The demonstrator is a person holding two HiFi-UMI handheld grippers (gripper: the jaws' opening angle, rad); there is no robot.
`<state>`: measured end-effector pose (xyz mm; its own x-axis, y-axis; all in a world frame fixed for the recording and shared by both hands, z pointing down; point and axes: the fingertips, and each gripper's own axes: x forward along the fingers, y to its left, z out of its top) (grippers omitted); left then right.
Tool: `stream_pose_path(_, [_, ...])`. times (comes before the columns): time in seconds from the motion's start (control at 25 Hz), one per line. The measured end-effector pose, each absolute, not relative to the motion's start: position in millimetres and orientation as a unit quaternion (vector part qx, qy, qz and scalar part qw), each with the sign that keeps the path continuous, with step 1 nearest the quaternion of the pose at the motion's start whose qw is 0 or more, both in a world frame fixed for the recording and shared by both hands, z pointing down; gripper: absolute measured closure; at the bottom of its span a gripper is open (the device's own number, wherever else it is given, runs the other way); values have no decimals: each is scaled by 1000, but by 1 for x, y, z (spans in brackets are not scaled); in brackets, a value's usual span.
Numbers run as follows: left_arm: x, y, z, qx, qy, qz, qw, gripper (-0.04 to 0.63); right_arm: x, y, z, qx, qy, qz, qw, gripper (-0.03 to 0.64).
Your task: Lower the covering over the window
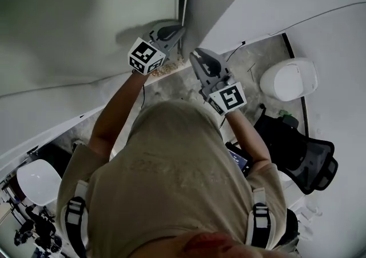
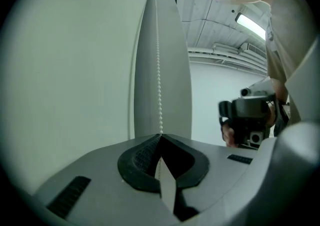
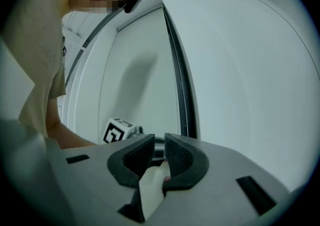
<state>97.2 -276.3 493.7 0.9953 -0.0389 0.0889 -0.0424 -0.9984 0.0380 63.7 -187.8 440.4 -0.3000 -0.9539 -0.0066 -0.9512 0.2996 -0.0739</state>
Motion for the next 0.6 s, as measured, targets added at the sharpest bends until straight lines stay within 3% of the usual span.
stream_pose_path(0.2, [72, -234, 493, 999, -17, 24, 36, 580, 62, -202, 419, -572, 819, -23, 31, 477])
stream_pose_path(0.4, [61, -197, 487, 1000, 4, 20, 12, 580, 49, -211, 404, -546, 836, -17, 41, 478])
stream_pose_path(0.44, [60, -191, 485, 1000, 7, 19, 7, 580, 49, -211, 402, -544, 838, -11, 39, 494])
stream_pose_path(0.48, [60, -186, 484, 1000, 9, 17, 4, 580, 50, -209, 399, -543, 839, -6, 39, 555])
stream_pose_path(0.6, [58, -176, 483, 1000, 18, 14, 13, 580, 48, -205, 391, -531, 846, -9, 50, 606])
